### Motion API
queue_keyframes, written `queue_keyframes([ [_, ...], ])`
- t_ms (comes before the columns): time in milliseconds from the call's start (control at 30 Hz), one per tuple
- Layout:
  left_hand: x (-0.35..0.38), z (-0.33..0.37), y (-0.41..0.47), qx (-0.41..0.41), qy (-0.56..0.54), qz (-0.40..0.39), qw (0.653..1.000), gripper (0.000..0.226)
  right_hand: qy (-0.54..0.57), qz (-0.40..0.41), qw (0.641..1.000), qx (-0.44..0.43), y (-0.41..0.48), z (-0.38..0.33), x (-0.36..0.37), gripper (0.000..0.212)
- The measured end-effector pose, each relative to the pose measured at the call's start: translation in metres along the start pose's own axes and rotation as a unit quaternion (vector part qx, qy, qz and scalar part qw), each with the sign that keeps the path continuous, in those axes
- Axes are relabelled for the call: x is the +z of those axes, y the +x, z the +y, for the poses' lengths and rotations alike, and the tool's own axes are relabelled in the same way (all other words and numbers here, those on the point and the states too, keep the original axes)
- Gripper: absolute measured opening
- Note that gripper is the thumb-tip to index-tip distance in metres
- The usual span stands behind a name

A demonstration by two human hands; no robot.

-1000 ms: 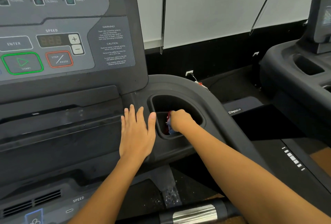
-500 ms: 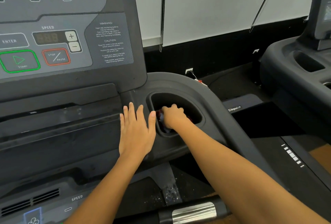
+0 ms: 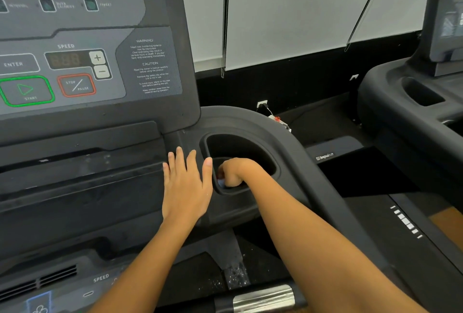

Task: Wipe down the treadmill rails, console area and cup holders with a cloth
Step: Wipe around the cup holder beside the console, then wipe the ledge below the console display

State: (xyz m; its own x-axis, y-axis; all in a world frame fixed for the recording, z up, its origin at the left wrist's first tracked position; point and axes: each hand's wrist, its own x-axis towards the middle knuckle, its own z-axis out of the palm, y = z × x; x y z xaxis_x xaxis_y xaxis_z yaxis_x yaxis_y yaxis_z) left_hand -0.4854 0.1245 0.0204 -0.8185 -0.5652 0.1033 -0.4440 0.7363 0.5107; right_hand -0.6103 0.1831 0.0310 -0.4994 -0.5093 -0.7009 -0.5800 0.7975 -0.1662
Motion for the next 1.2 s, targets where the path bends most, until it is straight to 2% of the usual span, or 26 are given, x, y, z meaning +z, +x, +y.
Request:
queue_keyframes([
  [133, 0.000, 0.000, 0.000, -0.002, -0.007, -0.001, 1.000, 0.064, 0.072, 0.073, 0.994, 0.025, 0.000, 0.013, 0.004, 0.043],
  [200, -0.001, -0.001, -0.001, 0.001, -0.009, 0.000, 1.000, 0.064, 0.049, 0.105, 0.992, 0.045, 0.007, 0.021, 0.007, 0.042],
  [333, -0.002, -0.002, -0.002, 0.001, -0.009, -0.002, 1.000, 0.061, -0.003, 0.086, 0.995, 0.042, 0.010, 0.026, 0.007, 0.044],
  [467, -0.001, -0.002, -0.002, 0.003, -0.006, -0.001, 1.000, 0.059, 0.046, 0.029, 0.998, -0.024, -0.005, 0.028, 0.004, 0.041],
  [533, -0.001, -0.002, -0.002, 0.002, -0.010, -0.002, 1.000, 0.058, 0.103, 0.037, 0.991, -0.070, -0.013, 0.031, 0.006, 0.035],
  [633, -0.001, -0.004, -0.003, 0.007, -0.030, -0.009, 0.999, 0.054, 0.201, 0.056, 0.967, -0.144, -0.018, 0.039, 0.011, 0.010],
  [667, -0.002, -0.004, -0.003, 0.008, -0.047, -0.012, 0.999, 0.053, 0.239, 0.071, 0.955, -0.161, -0.023, 0.040, 0.010, 0.010],
  [733, -0.004, -0.004, -0.004, 0.000, -0.097, -0.011, 0.995, 0.049, 0.372, 0.114, 0.904, -0.181, -0.035, 0.044, 0.006, 0.014],
  [767, -0.006, -0.004, -0.005, -0.008, -0.128, -0.006, 0.992, 0.046, 0.462, 0.126, 0.858, -0.187, -0.043, 0.047, 0.005, 0.018],
  [833, -0.010, -0.003, -0.008, -0.024, -0.186, 0.007, 0.982, 0.042, 0.627, 0.110, 0.741, -0.214, -0.059, 0.048, 0.006, 0.025],
  [900, -0.014, 0.001, -0.014, -0.030, -0.220, 0.009, 0.975, 0.038, 0.722, 0.090, 0.647, -0.230, -0.075, 0.046, 0.009, 0.029],
  [1000, -0.021, 0.011, -0.024, -0.034, -0.286, -0.009, 0.958, 0.038, 0.809, 0.052, 0.548, -0.203, -0.092, 0.037, 0.018, 0.031],
  [1067, -0.028, 0.020, -0.029, -0.061, -0.378, -0.039, 0.923, 0.035, 0.834, 0.019, 0.514, -0.199, -0.098, 0.030, 0.027, 0.039],
  [1133, -0.035, 0.029, -0.036, -0.097, -0.467, -0.072, 0.876, 0.030, 0.838, -0.001, 0.509, -0.197, -0.101, 0.025, 0.039, 0.041],
  [1200, -0.039, 0.031, -0.043, -0.110, -0.481, -0.060, 0.868, 0.030, 0.834, -0.013, 0.513, -0.203, -0.102, 0.021, 0.047, 0.044],
])
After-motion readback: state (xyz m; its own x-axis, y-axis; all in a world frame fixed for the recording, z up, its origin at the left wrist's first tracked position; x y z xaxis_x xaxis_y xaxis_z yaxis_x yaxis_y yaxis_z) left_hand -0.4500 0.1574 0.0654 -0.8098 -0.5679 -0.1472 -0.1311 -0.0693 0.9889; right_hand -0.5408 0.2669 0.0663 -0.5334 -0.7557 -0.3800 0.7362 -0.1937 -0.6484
